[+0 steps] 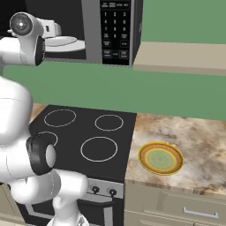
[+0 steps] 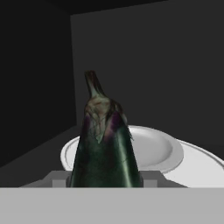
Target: Pick the eggplant from the counter and place it in the microwave. Then turn on the microwave.
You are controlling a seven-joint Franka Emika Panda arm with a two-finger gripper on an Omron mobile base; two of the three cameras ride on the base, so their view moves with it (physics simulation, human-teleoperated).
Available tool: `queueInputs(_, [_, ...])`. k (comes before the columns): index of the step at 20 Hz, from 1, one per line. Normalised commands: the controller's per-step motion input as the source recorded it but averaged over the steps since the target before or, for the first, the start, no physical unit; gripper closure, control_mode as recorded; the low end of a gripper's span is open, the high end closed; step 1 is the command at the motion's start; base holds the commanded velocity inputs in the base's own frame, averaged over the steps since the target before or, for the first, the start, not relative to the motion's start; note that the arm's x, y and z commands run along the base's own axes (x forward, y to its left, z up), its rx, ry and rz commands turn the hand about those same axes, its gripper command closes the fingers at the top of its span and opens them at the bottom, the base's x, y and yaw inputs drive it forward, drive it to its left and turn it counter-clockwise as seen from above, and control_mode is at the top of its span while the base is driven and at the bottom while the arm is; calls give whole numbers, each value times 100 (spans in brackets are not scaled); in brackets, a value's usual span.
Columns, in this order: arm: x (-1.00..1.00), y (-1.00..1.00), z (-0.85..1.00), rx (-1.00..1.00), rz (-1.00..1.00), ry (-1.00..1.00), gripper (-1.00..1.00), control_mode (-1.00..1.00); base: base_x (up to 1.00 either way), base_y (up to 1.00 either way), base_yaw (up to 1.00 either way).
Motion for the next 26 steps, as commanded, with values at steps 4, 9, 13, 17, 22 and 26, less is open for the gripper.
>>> queueInputs(4, [35, 3, 1, -1, 0, 0, 100, -100, 0, 0, 0])
queueInputs(9, [39, 7, 0, 0, 0, 0, 100, -100, 0, 0, 0])
queueInputs(13, [36, 6, 0, 0, 0, 0, 100, -100, 0, 0, 0])
queueInputs(17, [32, 4, 0, -3, 0, 0, 100, -100, 0, 0, 0])
queueInputs(22, [18, 7, 2, -10, 0, 0, 100, -100, 0, 0, 0])
queueInputs(26, [15, 8, 2, -12, 0, 0, 100, -100, 0, 0, 0])
